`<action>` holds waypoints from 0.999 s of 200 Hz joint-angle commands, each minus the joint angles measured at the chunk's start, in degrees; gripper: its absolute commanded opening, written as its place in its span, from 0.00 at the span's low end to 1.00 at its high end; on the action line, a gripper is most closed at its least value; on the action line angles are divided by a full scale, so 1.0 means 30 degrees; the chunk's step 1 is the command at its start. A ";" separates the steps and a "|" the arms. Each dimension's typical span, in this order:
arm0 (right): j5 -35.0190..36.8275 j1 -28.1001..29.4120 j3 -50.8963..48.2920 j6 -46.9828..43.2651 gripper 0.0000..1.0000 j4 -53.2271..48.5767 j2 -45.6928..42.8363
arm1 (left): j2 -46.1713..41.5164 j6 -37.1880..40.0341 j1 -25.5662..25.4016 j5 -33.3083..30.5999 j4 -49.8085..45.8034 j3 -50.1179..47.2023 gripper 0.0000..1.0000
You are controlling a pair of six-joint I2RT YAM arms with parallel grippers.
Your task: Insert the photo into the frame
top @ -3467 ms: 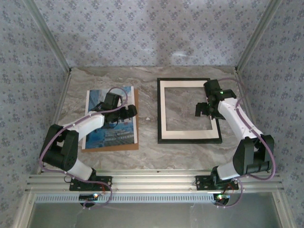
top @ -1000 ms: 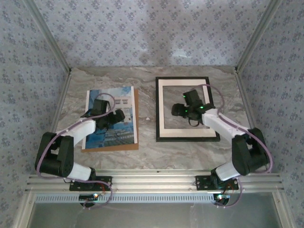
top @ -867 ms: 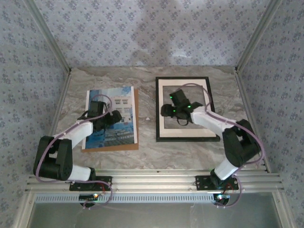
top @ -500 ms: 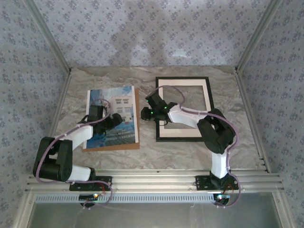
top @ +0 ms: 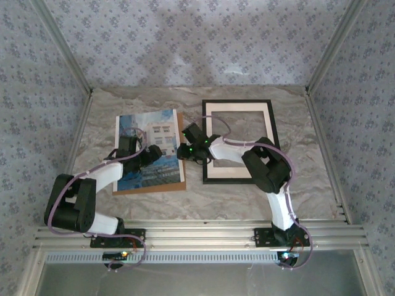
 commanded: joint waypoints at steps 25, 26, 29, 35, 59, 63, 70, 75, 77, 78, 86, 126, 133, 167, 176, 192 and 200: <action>0.0037 0.0258 0.0761 0.0400 0.32 -0.0549 0.0871 | 0.0519 -0.0422 -0.0201 0.0543 -0.0312 -0.0352 0.98; 0.0023 0.0258 0.0767 0.0399 0.33 -0.0536 0.0890 | 0.0527 -0.0400 -0.0201 0.0543 -0.0312 -0.0349 0.98; -0.0016 0.0273 0.0771 0.0443 0.33 -0.0522 0.0920 | 0.0555 -0.0391 -0.0216 0.0544 -0.0312 -0.0321 0.99; -0.0163 0.0280 0.0792 0.0487 0.33 -0.0459 0.1016 | 0.0611 -0.0380 -0.0230 0.0544 -0.0311 -0.0290 0.99; -0.0605 0.0436 0.1052 0.0585 0.33 -0.0348 0.1417 | 0.0839 -0.0387 -0.0362 0.0628 -0.0198 -0.0171 0.99; -0.0607 0.0495 0.1099 0.0555 0.33 -0.0355 0.1434 | 0.0845 -0.0424 -0.0385 0.0631 -0.0169 -0.0149 0.99; -0.0564 0.0596 0.1167 0.0505 0.33 -0.0354 0.1466 | 0.0904 -0.0460 -0.0448 0.0639 -0.0139 -0.0143 0.99; -0.0548 0.0613 0.1233 0.0491 0.33 -0.0420 0.1515 | 0.0911 -0.0452 -0.0507 0.0671 -0.0110 -0.0113 0.98; -0.0563 0.0633 0.1260 0.0473 0.33 -0.0417 0.1521 | 0.0922 -0.0440 -0.0519 0.0664 -0.0107 -0.0113 0.98; -0.0570 0.0622 0.1265 0.0465 0.33 -0.0427 0.1522 | 0.0919 -0.0453 -0.0536 0.0662 -0.0107 -0.0098 0.98; -0.0633 0.0622 0.1343 0.0464 0.33 -0.0457 0.1549 | 0.0944 -0.0470 -0.0624 0.0659 -0.0092 -0.0061 0.99; -0.1280 0.0409 0.1101 0.0535 0.33 -0.0086 0.1337 | 0.1102 -0.0539 -0.1093 0.0691 0.0007 0.0181 0.98; -0.1465 0.0295 0.0927 0.0568 0.34 0.0216 0.1186 | 0.1136 -0.0568 -0.1079 0.0640 0.0011 0.0208 0.99; -0.2442 -0.0365 -0.0423 0.0718 0.35 0.2379 -0.0260 | 0.1351 -0.0670 -0.1080 0.0457 -0.0076 0.0204 0.98; -0.2886 -0.0549 -0.0834 0.0806 0.36 0.3064 -0.0614 | 0.1406 -0.0700 -0.1077 0.0434 -0.0077 0.0210 0.99; -0.3707 -0.0837 -0.1295 0.1061 0.36 0.4193 -0.0986 | 0.1517 -0.0768 -0.1080 0.0427 -0.0052 0.0232 0.99; -0.4057 -0.0948 -0.1529 0.1305 0.36 0.4689 -0.1025 | 0.1516 -0.0785 -0.1080 0.0429 -0.0064 0.0265 0.99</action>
